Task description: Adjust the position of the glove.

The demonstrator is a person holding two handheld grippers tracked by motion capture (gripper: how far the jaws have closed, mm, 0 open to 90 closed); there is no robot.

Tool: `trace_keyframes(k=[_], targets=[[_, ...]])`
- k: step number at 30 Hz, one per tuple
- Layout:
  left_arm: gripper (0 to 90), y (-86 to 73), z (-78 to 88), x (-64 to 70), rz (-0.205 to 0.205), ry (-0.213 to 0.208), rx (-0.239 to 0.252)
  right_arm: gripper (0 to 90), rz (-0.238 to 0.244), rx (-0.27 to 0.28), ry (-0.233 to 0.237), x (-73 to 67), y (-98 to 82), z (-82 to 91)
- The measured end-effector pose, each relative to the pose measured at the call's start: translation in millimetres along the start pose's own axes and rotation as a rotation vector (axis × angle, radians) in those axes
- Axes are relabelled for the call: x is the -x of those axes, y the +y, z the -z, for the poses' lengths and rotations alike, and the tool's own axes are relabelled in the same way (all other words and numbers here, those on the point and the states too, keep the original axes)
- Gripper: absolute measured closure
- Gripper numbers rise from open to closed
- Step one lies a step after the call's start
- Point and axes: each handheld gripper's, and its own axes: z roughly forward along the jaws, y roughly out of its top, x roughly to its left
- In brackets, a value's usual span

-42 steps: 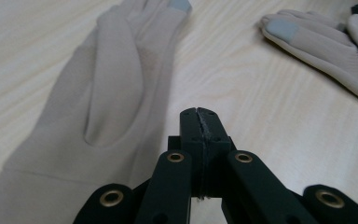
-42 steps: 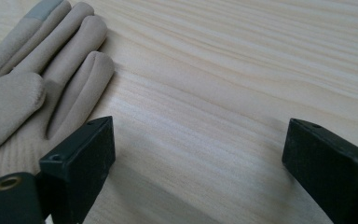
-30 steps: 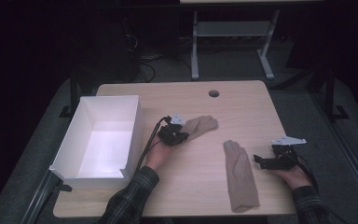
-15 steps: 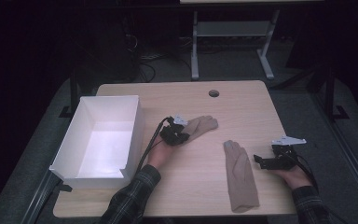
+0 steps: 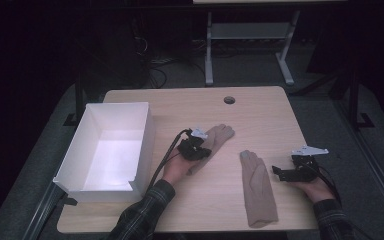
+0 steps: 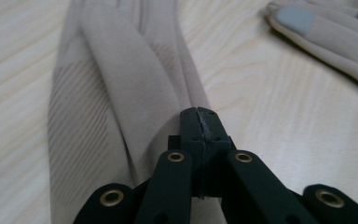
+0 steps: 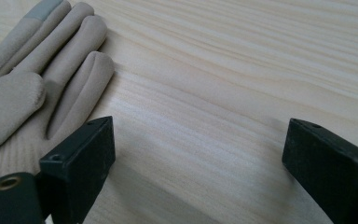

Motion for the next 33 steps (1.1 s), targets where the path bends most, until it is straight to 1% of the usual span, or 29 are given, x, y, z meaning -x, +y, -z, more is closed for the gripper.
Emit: trace_keyframes(k=[1, 4, 5, 7, 9, 12, 13, 16, 18, 20, 21, 22, 24, 26, 27, 30, 33], targets=[[89.6, 0.9, -2.3, 4.5, 0.009, -0.013, 0.01, 8.7, 0.0, 0.0, 0.0, 0.0, 0.0, 0.0], [89.6, 2.4, -4.2, 8.3, -0.009, -0.033, 0.001, 8.7, 0.0, 0.0, 0.0, 0.0, 0.0, 0.0], [89.6, 2.8, -4.9, 9.8, -0.01, -0.04, 0.001, 8.7, 0.0, 0.0, 0.0, 0.0, 0.0, 0.0], [89.6, 3.7, -5.5, 11.8, -0.021, -0.042, -0.002, 8.7, 0.0, 0.0, 0.0, 0.0, 0.0, 0.0], [89.6, 4.1, -5.2, 12.5, -0.021, -0.041, -0.004, 8.7, 0.0, 0.0, 0.0, 0.0, 0.0, 0.0], [89.6, 4.7, -0.4, 9.5, -0.001, -0.042, 0.011, 8.7, 0.0, 0.0, 0.0, 0.0, 0.0, 0.0], [89.6, 4.7, -0.4, 9.5, -0.001, -0.042, 0.011, 8.7, 0.0, 0.0, 0.0, 0.0, 0.0, 0.0], [89.6, 5.0, 6.2, 3.7, -0.003, -0.021, 0.016, 8.7, 0.0, 0.0, 0.0, 0.0, 0.0, 0.0], [89.5, 4.5, 11.0, -1.8, 0.012, -0.004, 0.03, 8.7, 0.0, 0.0, 0.0, 0.0, 0.0, 0.0], [89.6, 3.1, 14.3, -7.4, 0.04, 0.017, 0.054, 8.7, 0.0, 0.0, 0.0, 0.0, 0.0, 0.0], [89.6, 2.1, 16.6, -11.2, 0.043, 0.032, 0.051, 8.7, 0.0, 0.0, 0.0, 0.0, 0.0, 0.0], [89.5, 1.4, 17.3, -13.1, 0.051, 0.04, 0.054, 8.7, 0.0, 0.0, 0.0, 0.0, 0.0, 0.0], [89.5, -0.5, 18.9, -18.6, 0.056, 0.059, 0.05, 8.7, 0.001, 0.0, 0.0, 0.0, 0.0, 0.0], [89.5, -2.4, 17.9, -22.3, 0.067, 0.075, 0.049, 8.7, 0.0, 0.0, 0.0, 0.0, 0.1, 0.0], [89.5, -2.8, 17.0, -22.9, 0.07, 0.072, 0.047, 8.7, 0.001, 0.0, 0.0, 0.0, 0.1, 0.0], [89.5, -4.5, 10.0, -20.7, 0.054, 0.079, 0.018, 8.8, 0.001, 0.0, 0.0, 0.0, 0.1, 0.0], [89.5, -5.0, 9.7, -20.3, 0.055, 0.079, 0.015, 8.8, 0.001, 0.0, 0.0, 0.0, 0.0, 0.0]])
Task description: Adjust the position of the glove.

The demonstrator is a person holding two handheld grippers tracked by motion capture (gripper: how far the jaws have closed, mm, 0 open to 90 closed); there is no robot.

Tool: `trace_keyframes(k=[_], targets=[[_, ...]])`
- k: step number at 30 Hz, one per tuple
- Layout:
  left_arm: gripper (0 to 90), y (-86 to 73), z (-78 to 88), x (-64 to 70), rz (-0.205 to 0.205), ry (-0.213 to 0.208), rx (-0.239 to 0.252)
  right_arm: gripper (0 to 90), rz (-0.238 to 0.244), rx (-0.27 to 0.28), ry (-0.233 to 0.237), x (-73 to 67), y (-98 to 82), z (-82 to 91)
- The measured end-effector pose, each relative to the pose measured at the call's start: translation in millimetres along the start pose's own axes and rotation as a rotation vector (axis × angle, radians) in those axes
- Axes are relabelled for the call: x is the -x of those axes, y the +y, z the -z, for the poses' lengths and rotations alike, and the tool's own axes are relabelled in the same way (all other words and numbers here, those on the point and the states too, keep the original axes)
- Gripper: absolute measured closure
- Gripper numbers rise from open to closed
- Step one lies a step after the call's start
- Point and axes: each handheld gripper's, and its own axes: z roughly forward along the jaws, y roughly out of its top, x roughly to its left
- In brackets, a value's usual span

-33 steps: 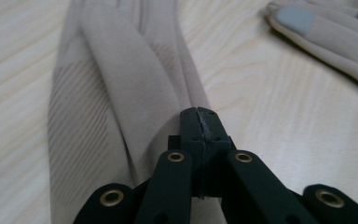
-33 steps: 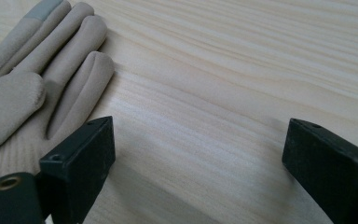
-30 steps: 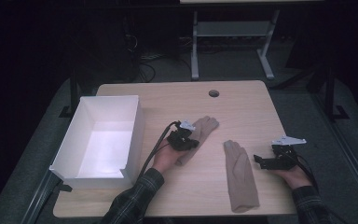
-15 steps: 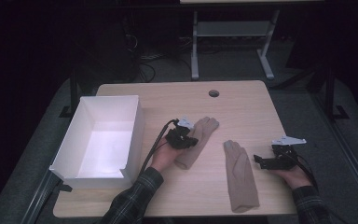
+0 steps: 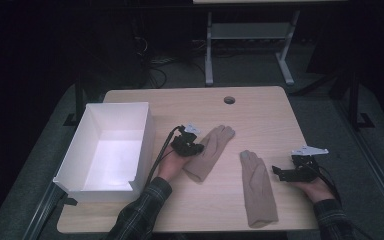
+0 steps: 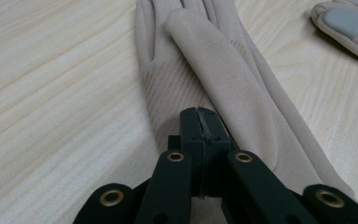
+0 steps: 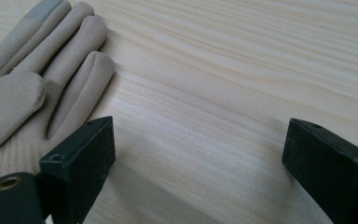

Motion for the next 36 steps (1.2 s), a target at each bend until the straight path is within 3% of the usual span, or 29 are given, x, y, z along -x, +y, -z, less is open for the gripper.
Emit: trace_keyframes(k=[4, 17, 23, 29, 36], targets=[[89.6, -1.9, 1.7, 3.6, -0.008, -0.001, -0.005, 8.7, 0.0, 0.0, 0.0, 0.0, 0.0, 0.0], [89.6, -13.6, 11.9, 21.5, -0.004, -0.059, -0.025, 8.7, 0.002, 0.0, 0.0, 0.1, 0.0, 0.0], [89.6, -19.9, 17.6, 33.6, -0.022, -0.073, -0.04, 8.8, 0.001, 0.0, 0.0, 0.1, 0.0, 0.0], [89.5, -28.3, 26.8, 45.7, -0.065, -0.103, -0.075, 8.8, 0.001, 0.0, 0.0, 0.1, 0.0, 0.0], [89.5, -40.8, 39.0, 58.3, -0.075, -0.128, -0.09, 8.8, 0.002, 0.0, 0.0, 0.1, -0.1, 0.0]])
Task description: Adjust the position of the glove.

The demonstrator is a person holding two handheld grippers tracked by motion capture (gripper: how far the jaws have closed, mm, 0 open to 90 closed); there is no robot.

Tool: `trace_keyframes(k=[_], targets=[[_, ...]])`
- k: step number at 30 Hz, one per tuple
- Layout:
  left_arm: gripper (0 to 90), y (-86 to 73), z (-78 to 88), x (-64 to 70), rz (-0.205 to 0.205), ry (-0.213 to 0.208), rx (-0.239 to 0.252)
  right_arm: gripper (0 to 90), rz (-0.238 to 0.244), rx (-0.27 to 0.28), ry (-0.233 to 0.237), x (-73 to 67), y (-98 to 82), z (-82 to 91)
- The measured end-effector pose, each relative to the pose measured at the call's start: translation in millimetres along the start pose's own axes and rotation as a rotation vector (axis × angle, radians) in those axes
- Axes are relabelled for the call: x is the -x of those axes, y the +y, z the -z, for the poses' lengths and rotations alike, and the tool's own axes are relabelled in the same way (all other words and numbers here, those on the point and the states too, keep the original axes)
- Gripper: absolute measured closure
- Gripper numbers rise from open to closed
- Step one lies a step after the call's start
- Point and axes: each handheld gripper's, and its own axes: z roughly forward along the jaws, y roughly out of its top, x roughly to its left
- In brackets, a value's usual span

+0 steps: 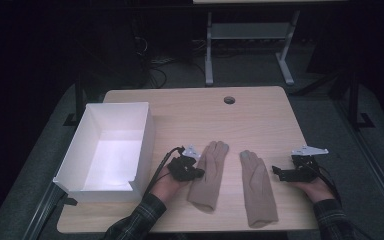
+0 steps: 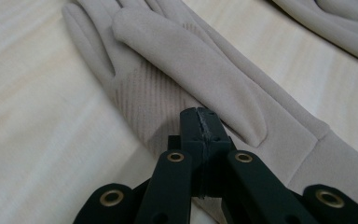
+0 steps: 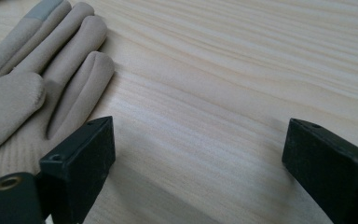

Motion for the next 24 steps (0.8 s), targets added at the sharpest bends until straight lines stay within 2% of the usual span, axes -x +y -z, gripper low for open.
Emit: trace_keyframes(k=[7, 8, 10, 11, 14, 17, 20, 22, 24], targets=[[89.5, -10.0, 8.0, 9.3, -0.008, -0.021, -0.015, 8.8, -0.001, 0.0, 0.0, -0.1, 0.0, 0.0], [89.1, -9.7, 8.3, 9.3, 0.002, -0.022, -0.007, 8.8, -0.001, 0.0, 0.0, -0.1, 0.0, 0.0], [83.1, -7.0, 9.8, 7.1, 0.012, -0.029, 0.006, 8.8, -0.001, 0.0, 0.0, 0.0, 0.1, 0.0], [80.6, -4.4, 10.7, 7.2, 0.029, -0.013, 0.028, 8.8, -0.001, 0.0, 0.0, 0.0, 0.0, 0.0], [75.9, 1.1, 13.0, 2.0, 0.037, 0.023, 0.053, 8.7, -0.001, 0.0, 0.0, -0.1, 0.1, 0.0], [70.5, 5.7, 12.0, -7.2, 0.053, 0.078, 0.057, 8.8, -0.001, 0.0, 0.0, -0.1, 0.1, -0.1], [66.0, 7.0, 6.9, -14.6, 0.088, 0.099, 0.068, 8.8, -0.001, 0.0, 0.0, -0.1, 0.1, 0.0], [65.2, 6.3, 2.9, -17.3, 0.1, 0.093, 0.064, 8.8, -0.001, 0.0, 0.0, -0.1, 0.1, 0.0], [65.3, 5.2, -0.9, -17.4, 0.089, 0.092, 0.041, 9.3, 0.001, -0.002, 0.002, -0.1, 0.2, 0.1]])
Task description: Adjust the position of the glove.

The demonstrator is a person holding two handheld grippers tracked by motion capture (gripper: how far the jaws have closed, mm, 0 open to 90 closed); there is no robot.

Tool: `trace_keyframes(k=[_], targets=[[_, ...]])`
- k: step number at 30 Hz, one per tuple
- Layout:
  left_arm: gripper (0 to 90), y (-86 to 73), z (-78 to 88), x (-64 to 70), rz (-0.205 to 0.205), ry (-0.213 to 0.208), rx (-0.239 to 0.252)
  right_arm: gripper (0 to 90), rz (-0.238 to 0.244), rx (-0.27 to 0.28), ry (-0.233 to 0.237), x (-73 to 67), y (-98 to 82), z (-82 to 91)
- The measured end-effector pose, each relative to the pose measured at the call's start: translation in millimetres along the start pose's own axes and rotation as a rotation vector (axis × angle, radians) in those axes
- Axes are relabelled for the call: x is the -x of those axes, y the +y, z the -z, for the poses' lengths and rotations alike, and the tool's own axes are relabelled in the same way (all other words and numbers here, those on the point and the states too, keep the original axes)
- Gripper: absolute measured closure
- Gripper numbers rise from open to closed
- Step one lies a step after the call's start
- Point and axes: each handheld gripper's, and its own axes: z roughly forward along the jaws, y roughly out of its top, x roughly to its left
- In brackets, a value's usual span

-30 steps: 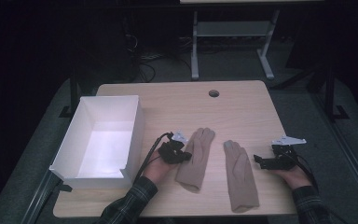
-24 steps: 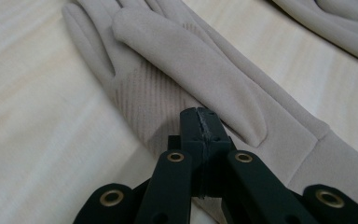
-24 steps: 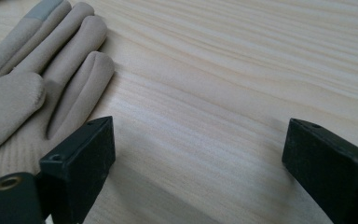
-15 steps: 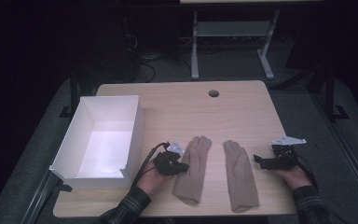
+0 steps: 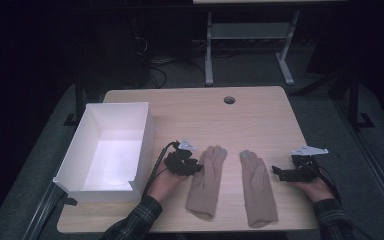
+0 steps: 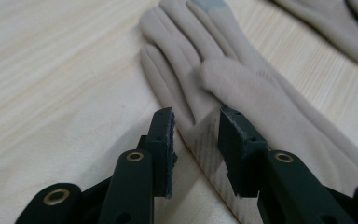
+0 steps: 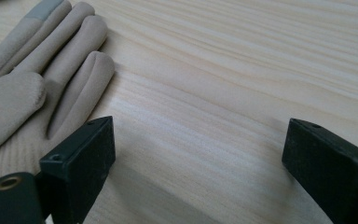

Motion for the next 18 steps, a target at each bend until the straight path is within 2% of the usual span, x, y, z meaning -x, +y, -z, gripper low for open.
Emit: trace_keyframes(k=[5, 8, 10, 11, 14, 18], targets=[[76.1, -1.0, -2.9, 2.8, -0.004, -0.02, -0.008, 28.5, 0.017, -0.019, 0.039, 3.1, 3.3, 6.6], [83.4, 1.2, -2.2, 2.5, -0.014, -0.026, -0.017, 39.5, 0.01, 0.007, 0.082, 1.5, 6.6, 17.0], [85.3, 2.8, -1.4, 0.8, 0.002, -0.038, -0.015, 48.1, 0.01, 0.023, 0.119, -1.3, 7.3, 22.9], [86.2, 3.4, -0.9, -0.5, -0.002, -0.043, -0.016, 58.0, 0.017, 0.014, 0.154, -5.2, 7.0, 26.3], [86.5, 5.8, 1.9, -1.3, 0.032, -0.063, 0.01, 70.6, 0.059, -0.014, 0.202, -14.0, 5.4, 28.8], [86.6, 8.6, 7.2, -1.2, 0.041, -0.079, 0.037, 85.1, 0.092, -0.038, 0.268, -21.8, 0.6, 33.0]])
